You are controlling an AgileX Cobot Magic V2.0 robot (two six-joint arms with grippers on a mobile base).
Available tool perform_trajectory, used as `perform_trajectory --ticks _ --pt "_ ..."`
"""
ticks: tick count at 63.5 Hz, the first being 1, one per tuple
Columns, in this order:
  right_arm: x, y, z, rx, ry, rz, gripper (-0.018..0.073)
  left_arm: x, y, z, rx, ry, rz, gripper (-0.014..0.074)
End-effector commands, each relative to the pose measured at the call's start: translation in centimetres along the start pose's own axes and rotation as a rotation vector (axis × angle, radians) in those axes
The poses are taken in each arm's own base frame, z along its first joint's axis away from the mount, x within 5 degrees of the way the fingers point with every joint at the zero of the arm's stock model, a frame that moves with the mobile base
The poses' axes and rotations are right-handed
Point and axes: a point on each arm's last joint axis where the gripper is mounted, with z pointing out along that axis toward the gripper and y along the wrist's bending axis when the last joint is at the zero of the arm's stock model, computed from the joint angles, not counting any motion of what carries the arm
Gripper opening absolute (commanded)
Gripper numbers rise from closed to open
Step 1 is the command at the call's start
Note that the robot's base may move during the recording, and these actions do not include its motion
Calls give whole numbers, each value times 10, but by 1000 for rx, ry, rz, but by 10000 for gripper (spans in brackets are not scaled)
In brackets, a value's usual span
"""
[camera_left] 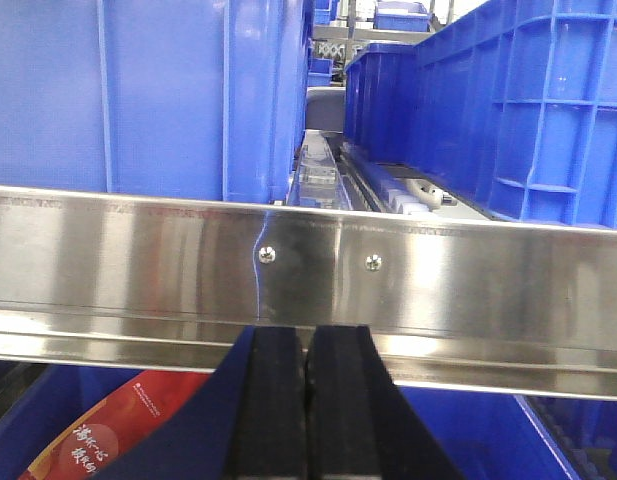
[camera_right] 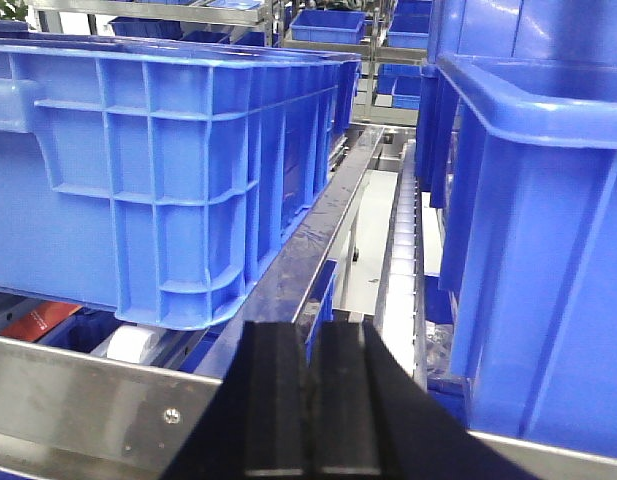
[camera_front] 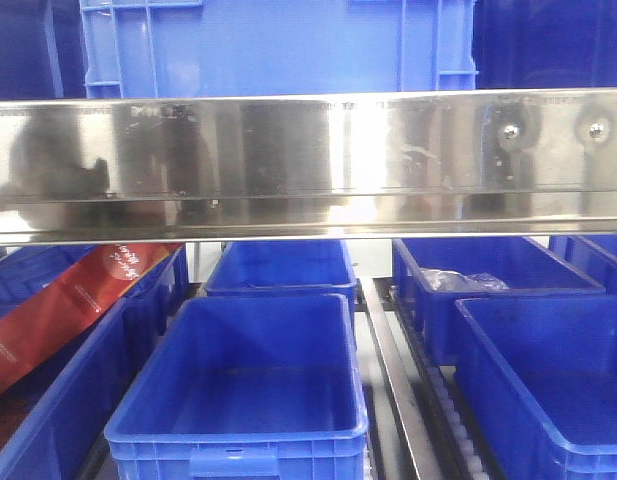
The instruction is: Place valve from conveyor to right shelf box
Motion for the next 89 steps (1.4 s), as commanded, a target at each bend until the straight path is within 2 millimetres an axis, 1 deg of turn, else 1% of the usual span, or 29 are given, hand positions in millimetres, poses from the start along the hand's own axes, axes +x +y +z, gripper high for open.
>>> perform_trajectory --ticks 1,10,17,25,29,42,47,50,54,58,89 --pt "-2 -3 -6 23 -19 -17 -162 -2 0 -1 -2 -26 -14 -111" --pt "3 -13 -27 119 -3 -7 -162 -2 0 -1 -2 -26 -14 -111" --pt "15 -19 -45 207 -33 -8 -162 -2 0 -1 -2 -26 -14 -111" --pt "41 -20 -59 269 -61 -7 -162 -2 0 -1 -2 -26 -14 -111" --pt "52 -20 -62 279 -79 -9 -162 -2 0 -1 -2 -26 -14 -111" --pt "94 -18 -67 284 -102 -13 -162 -2 0 -1 -2 -26 -14 -111" --pt "105 -18 -69 286 -133 -17 -162 -2 0 -1 -2 -26 -14 -111" --pt "104 -18 -69 289 -156 -20 -162 -2 0 -1 -2 -26 -14 -111" --pt "108 -18 -68 282 -109 -14 -162 -2 0 -1 -2 -26 -14 -111" --pt "109 -18 -68 282 -102 -13 -162 -2 0 -1 -2 -26 -8 -111" --pt "108 -18 -68 283 -107 -15 -162 -2 0 -1 -2 -26 -8 -111"
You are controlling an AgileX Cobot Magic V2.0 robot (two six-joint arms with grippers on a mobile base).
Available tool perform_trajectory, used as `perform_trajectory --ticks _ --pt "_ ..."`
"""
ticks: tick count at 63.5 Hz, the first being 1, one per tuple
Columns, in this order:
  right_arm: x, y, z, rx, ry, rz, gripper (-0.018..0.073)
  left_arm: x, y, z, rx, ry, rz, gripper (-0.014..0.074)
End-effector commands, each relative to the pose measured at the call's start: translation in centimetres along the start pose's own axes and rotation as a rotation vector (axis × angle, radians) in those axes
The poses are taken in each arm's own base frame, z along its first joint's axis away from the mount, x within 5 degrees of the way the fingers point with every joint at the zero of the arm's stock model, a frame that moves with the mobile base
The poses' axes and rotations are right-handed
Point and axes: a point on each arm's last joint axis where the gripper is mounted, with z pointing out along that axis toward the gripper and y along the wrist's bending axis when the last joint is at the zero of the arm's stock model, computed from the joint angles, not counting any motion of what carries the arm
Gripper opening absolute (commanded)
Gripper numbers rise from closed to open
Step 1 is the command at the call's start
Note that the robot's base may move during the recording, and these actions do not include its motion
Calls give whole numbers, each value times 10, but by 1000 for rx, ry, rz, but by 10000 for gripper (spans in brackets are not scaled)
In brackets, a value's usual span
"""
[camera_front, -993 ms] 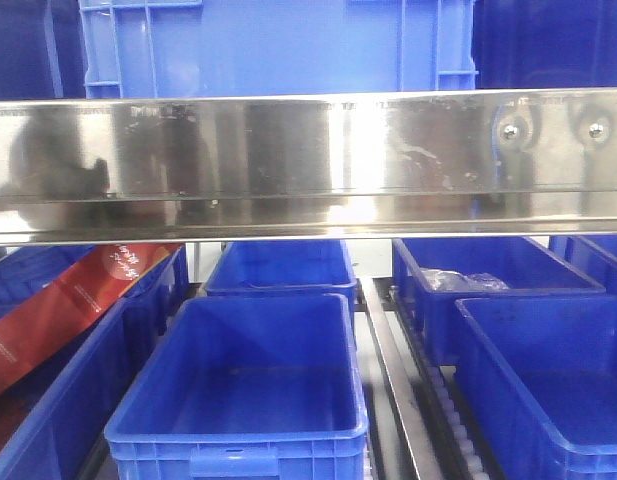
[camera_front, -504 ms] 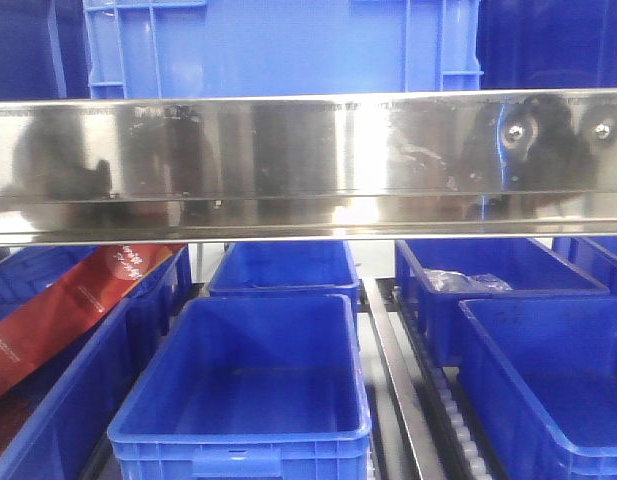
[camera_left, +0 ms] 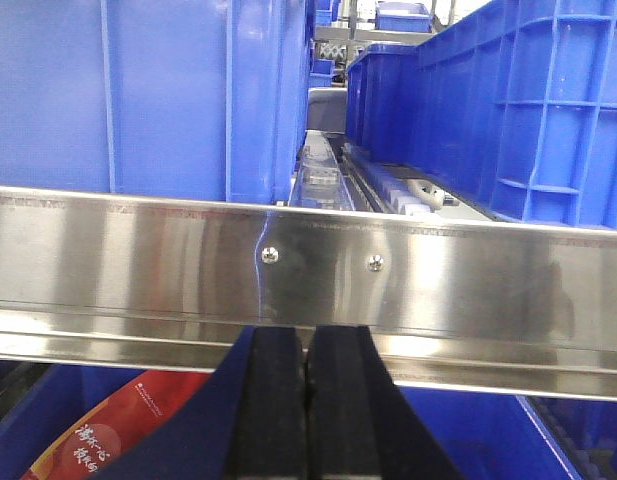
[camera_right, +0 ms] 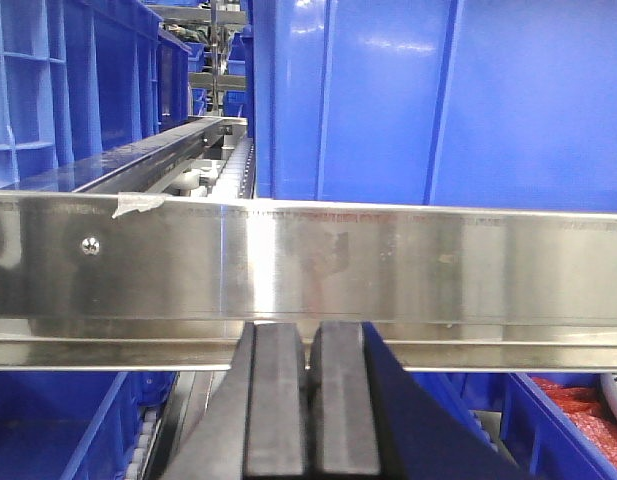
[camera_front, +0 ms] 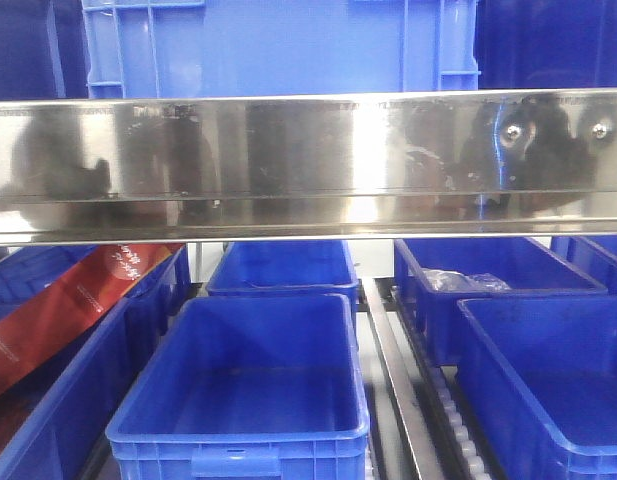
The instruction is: Place valve from conveyor to right shelf box
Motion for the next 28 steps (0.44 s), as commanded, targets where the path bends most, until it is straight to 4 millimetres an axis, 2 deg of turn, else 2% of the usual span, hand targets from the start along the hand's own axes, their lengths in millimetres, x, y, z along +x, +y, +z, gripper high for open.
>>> perform_trajectory --ticks 1,28 --pt "-1 0 0 5 -19 -6 -162 -2 0 -1 -2 -23 -8 -111" --pt "-1 0 0 5 -19 -6 -162 -2 0 -1 -2 -23 -8 -111"
